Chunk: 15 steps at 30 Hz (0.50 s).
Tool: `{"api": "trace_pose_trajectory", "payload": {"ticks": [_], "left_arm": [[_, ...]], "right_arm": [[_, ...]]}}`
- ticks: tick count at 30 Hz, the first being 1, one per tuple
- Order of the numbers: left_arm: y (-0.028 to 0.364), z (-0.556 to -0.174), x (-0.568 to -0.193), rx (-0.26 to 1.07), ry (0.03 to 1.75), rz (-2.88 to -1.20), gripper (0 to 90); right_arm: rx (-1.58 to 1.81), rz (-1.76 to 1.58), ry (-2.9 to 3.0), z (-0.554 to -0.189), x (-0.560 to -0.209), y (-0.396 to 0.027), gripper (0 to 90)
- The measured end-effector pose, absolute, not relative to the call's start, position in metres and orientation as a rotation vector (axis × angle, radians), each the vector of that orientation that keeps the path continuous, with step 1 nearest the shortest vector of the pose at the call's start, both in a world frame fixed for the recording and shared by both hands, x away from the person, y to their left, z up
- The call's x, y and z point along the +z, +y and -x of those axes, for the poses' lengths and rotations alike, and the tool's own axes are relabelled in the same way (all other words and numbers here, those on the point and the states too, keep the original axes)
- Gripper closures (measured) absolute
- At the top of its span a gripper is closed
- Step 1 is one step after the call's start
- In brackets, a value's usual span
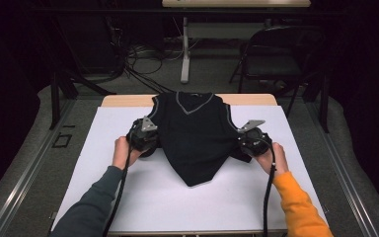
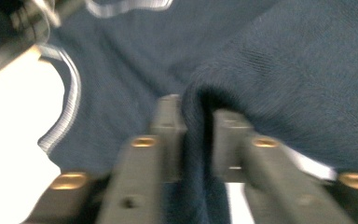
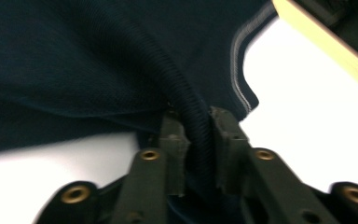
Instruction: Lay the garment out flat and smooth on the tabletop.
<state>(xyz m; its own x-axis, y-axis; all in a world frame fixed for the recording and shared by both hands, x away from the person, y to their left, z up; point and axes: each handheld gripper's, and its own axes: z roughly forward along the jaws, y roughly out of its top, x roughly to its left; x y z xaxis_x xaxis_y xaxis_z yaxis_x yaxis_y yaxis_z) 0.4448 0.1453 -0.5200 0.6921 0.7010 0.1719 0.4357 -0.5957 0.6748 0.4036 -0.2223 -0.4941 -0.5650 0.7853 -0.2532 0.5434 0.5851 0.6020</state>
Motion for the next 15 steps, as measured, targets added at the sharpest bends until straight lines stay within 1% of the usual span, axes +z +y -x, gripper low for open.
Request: {"api": "trace_pose_trajectory", "payload": {"ticks": [1, 2, 3, 4, 5, 6, 8, 10, 13, 15], "left_arm": [[0.142, -0.446, -0.524, 0.577, 0.878, -2.317, 63.6], [0.140, -0.445, -0.525, 0.580, 0.885, -2.334, 55.2], [0.141, -0.442, -0.524, 0.567, 0.879, -2.333, 48.4], [0.141, -0.437, -0.522, 0.572, 0.871, -2.332, 45.4], [0.142, -0.432, -0.520, 0.583, 0.867, -2.335, 40.6], [0.144, -0.427, -0.517, 0.577, 0.855, -2.338, 37.3], [0.149, -0.413, -0.515, 0.560, 0.837, -2.337, 34.2], [0.152, -0.401, -0.516, 0.529, 0.820, -2.346, 31.0], [0.154, -0.385, -0.519, 0.493, 0.792, -2.371, 28.0], [0.152, -0.377, -0.521, 0.452, 0.769, -2.378, 26.5]], "right_arm": [[0.606, -1.086, 2.328, -0.413, -0.507, -0.223, 62.8], [0.568, -1.105, 2.321, -0.417, -0.516, -0.223, 56.5], [0.547, -1.118, 2.326, -0.419, -0.522, -0.225, 54.3], [0.562, -1.119, 2.329, -0.418, -0.522, -0.228, 51.9], [0.579, -1.115, 2.312, -0.414, -0.518, -0.231, 48.0], [0.589, -1.105, 2.298, -0.410, -0.512, -0.233, 46.9], [0.633, -1.083, 2.284, -0.398, -0.500, -0.235, 46.1], [0.646, -1.042, 2.315, -0.387, -0.495, -0.234, 47.3], [0.644, -0.994, 2.421, -0.373, -0.501, -0.228, 51.2], [0.613, -0.955, 2.480, -0.368, -0.511, -0.224, 54.2]]}}
